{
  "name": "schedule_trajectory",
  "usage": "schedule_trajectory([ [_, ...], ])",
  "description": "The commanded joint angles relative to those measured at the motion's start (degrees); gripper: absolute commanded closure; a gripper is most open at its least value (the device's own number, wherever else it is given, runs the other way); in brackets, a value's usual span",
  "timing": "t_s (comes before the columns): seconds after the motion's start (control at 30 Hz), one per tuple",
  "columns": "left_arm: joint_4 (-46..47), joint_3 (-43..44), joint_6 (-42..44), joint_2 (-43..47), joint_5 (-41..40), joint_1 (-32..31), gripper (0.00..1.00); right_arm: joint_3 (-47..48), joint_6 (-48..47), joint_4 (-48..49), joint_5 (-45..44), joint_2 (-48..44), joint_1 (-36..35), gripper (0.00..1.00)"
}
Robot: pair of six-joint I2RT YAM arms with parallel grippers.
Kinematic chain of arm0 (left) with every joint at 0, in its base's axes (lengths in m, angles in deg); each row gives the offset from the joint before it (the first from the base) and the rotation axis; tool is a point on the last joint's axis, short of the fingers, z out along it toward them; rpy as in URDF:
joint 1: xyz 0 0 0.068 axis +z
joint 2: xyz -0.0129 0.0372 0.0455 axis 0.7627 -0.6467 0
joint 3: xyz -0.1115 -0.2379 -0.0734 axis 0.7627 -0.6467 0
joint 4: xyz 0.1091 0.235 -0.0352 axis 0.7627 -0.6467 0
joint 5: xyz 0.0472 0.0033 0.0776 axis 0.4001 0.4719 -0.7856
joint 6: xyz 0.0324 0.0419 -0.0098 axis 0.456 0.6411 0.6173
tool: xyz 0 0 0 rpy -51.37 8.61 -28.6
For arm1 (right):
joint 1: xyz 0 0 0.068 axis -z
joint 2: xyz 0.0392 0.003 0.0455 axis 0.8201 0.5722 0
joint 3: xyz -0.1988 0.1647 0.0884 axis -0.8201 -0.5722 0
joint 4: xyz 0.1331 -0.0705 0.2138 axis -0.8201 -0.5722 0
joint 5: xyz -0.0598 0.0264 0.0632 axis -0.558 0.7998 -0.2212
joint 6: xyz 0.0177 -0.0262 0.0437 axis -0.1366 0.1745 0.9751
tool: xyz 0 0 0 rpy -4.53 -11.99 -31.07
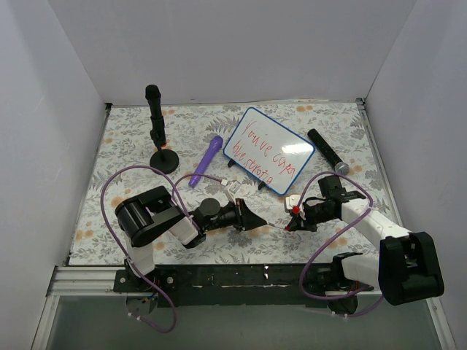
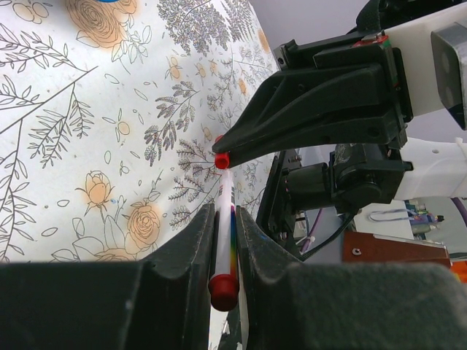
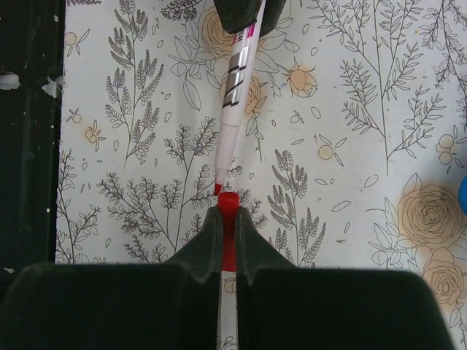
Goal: Write a sentence on the whiteboard
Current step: Close the whiteboard marker at the center of the board.
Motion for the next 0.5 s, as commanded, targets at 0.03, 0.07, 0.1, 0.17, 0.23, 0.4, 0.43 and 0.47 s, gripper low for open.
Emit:
schedule_trajectory([
  [0.03,0.17,1.17,1.15,0.27,-0.35,-0.32,1.0,2.23,0.09,-0.46,2.53,-0.33,-0.26,0.99],
  [0.07,0.08,1.17,1.23,0.36,-0.35,-0.32,1.0,2.23,0.0,-0.63,2.62,-0.25,-0.26,0.99],
  [0.1,0.08,1.26,1.24,0.27,-0.35,-0.23,1.0,2.32,-0.09,-0.63,2.7,-0.25,-0.35,0.99],
  [0.17,-0.09,1.17,1.5,0.45,-0.44,-0.23,1.0,2.32,-0.18,-0.9,2.88,-0.16,-0.35,0.99],
  [0.23,-0.18,1.17,1.59,0.36,-0.52,-0.32,1.0,2.32,-0.27,-0.9,2.97,-0.16,-0.35,0.99],
  [0.4,0.08,0.91,1.85,0.62,-0.87,-0.32,1.0,2.15,-0.71,-1.16,2.27,0.1,-0.26,0.99],
  [0.43,0.08,0.82,1.85,0.8,-0.88,-0.23,1.0,2.06,-0.79,-1.16,2.01,0.11,-0.26,0.99],
  [0.47,-0.09,0.73,2.03,1.06,-0.96,-0.23,1.0,1.88,-0.88,-1.16,1.83,0.19,-0.26,0.99],
])
